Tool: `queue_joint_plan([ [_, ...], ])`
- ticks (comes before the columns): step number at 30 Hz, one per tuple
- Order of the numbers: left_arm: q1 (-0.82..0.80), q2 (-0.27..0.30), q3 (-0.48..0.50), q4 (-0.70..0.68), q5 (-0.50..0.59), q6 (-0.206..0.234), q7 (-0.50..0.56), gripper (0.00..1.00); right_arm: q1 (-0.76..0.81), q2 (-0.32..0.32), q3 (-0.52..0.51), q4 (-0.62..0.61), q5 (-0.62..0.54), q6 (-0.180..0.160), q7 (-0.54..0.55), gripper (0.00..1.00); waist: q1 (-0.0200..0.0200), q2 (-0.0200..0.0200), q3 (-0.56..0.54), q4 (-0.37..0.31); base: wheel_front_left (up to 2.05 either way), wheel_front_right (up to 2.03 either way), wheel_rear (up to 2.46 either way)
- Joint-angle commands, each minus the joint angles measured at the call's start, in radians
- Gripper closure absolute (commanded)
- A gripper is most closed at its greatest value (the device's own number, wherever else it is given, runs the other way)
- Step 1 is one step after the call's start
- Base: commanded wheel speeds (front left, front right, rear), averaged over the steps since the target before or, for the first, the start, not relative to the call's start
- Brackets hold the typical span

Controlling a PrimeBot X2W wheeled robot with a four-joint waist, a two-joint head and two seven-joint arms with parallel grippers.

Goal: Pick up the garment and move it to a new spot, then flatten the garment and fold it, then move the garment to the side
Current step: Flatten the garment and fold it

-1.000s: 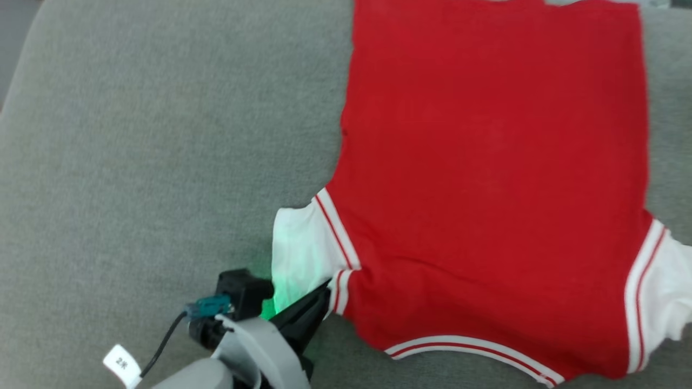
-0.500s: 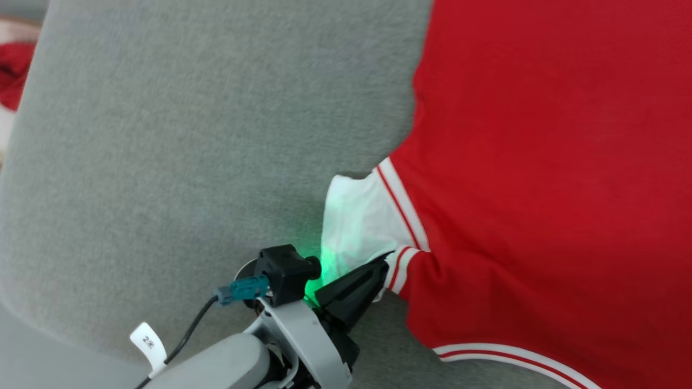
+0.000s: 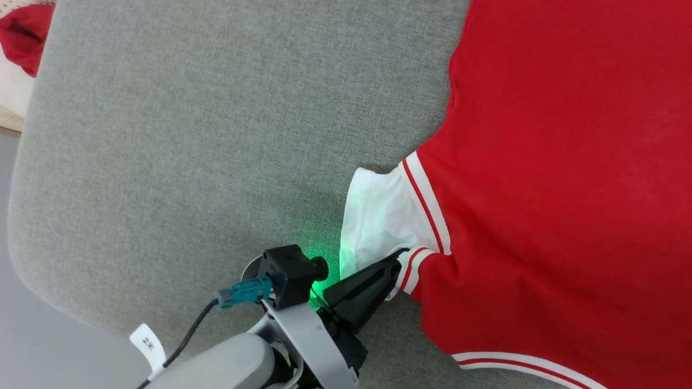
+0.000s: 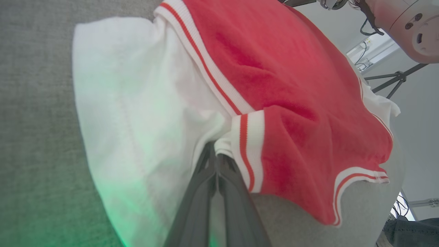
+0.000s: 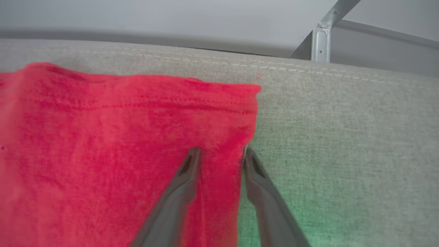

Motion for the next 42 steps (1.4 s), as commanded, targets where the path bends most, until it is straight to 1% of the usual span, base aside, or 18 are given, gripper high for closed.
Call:
queue_joint_plan([
  [1, 0.012, 0.026, -0.005, 0.052, 0.002, 0.018, 0.019, 1.00, 0.066, 0.033, 0.022, 0.060, -0.001, 0.001, 0.014, 1.00, 0.0000, 0.0000, -0.005, -0.004, 0.00, 0.00, 0.00],
  [4, 0.014, 0.024, -0.006, 0.060, -0.003, 0.011, 0.013, 1.00, 0.081, 0.024, 0.038, 0.074, 0.001, 0.001, -0.010, 1.00, 0.0000, 0.0000, -0.027, -0.014, 0.00, 0.00, 0.00],
  [7, 0.013, 0.025, -0.009, 0.078, -0.005, -0.002, 0.009, 1.00, 0.109, 0.025, 0.059, 0.082, 0.029, 0.001, -0.039, 1.00, 0.0000, 0.0000, -0.070, -0.025, 0.00, 0.00, 0.00],
  [11, 0.009, 0.014, 0.006, 0.092, -0.025, -0.014, -0.003, 1.00, 0.184, 0.005, 0.128, 0.032, 0.097, 0.001, -0.079, 1.00, 0.0000, 0.0000, -0.146, -0.047, 0.00, 0.00, 0.00],
  [13, 0.013, 0.019, 0.008, 0.102, -0.030, -0.014, -0.002, 1.00, 0.240, -0.010, 0.177, -0.024, 0.162, 0.001, -0.087, 1.00, 0.0000, 0.0000, -0.187, -0.064, 0.00, 0.00, 0.00],
  [15, 0.022, 0.029, 0.013, 0.108, -0.038, -0.007, -0.003, 1.00, 0.313, -0.040, 0.224, -0.096, 0.231, 0.001, -0.081, 1.00, 0.0000, 0.0000, -0.224, -0.086, 0.00, 0.00, 0.00],
  [17, 0.029, 0.040, 0.016, 0.113, -0.044, -0.003, 0.000, 1.00, 0.397, -0.088, 0.261, -0.177, 0.296, 0.001, -0.071, 1.00, 0.0000, 0.0000, -0.257, -0.107, 0.00, 0.00, 0.00],
  [19, 0.033, 0.051, 0.019, 0.116, -0.046, 0.004, 0.004, 1.00, 0.485, -0.135, 0.277, -0.263, 0.357, 0.001, -0.065, 1.00, 0.0000, 0.0000, -0.288, -0.126, 0.00, 0.00, 0.00],
  [23, 0.056, 0.071, 0.027, 0.125, -0.063, 0.020, 0.003, 1.00, 0.685, -0.201, 0.268, -0.426, 0.455, 0.001, -0.064, 1.00, 0.0000, 0.0000, -0.343, -0.162, 0.00, 0.00, 0.00],
  [26, 0.071, 0.086, 0.036, 0.122, -0.074, 0.031, 0.001, 1.00, 0.844, -0.220, 0.229, -0.540, 0.507, 0.001, -0.058, 1.00, 0.0000, 0.0000, -0.371, -0.189, 0.00, 0.00, 0.00],
  [29, 0.089, 0.104, 0.042, 0.113, -0.082, 0.040, -0.001, 1.00, 0.998, -0.210, 0.177, -0.647, 0.529, 0.001, -0.046, 1.00, 0.0000, 0.0000, -0.388, -0.216, 0.00, 0.00, 0.00],
  [34, 0.105, 0.128, 0.047, 0.101, -0.090, 0.052, -0.001, 1.00, 1.218, -0.168, 0.103, -0.822, 0.520, 0.001, 0.010, 1.00, 0.0000, 0.0000, -0.399, -0.261, 0.00, 0.00, 0.00],
  [37, 0.105, 0.134, 0.049, 0.097, -0.089, 0.056, -0.001, 1.00, 1.326, -0.128, 0.068, -0.918, 0.511, 0.001, 0.050, 1.00, 0.0000, 0.0000, -0.398, -0.282, 0.00, 0.00, 0.00],
  [38, 0.105, 0.134, 0.049, 0.097, -0.089, 0.056, -0.001, 1.00, 1.326, -0.128, 0.068, -0.918, 0.511, 0.001, 0.050, 1.00, 0.0000, 0.0000, -0.398, -0.282, 0.00, 0.00, 0.00],
  [42, 0.098, 0.139, 0.047, 0.096, -0.086, 0.058, 0.005, 1.00, 1.436, -0.070, 0.026, -1.016, 0.497, 0.001, 0.100, 1.00, 0.0000, 0.0000, -0.394, -0.300, 0.00, 0.00, 0.00],
])
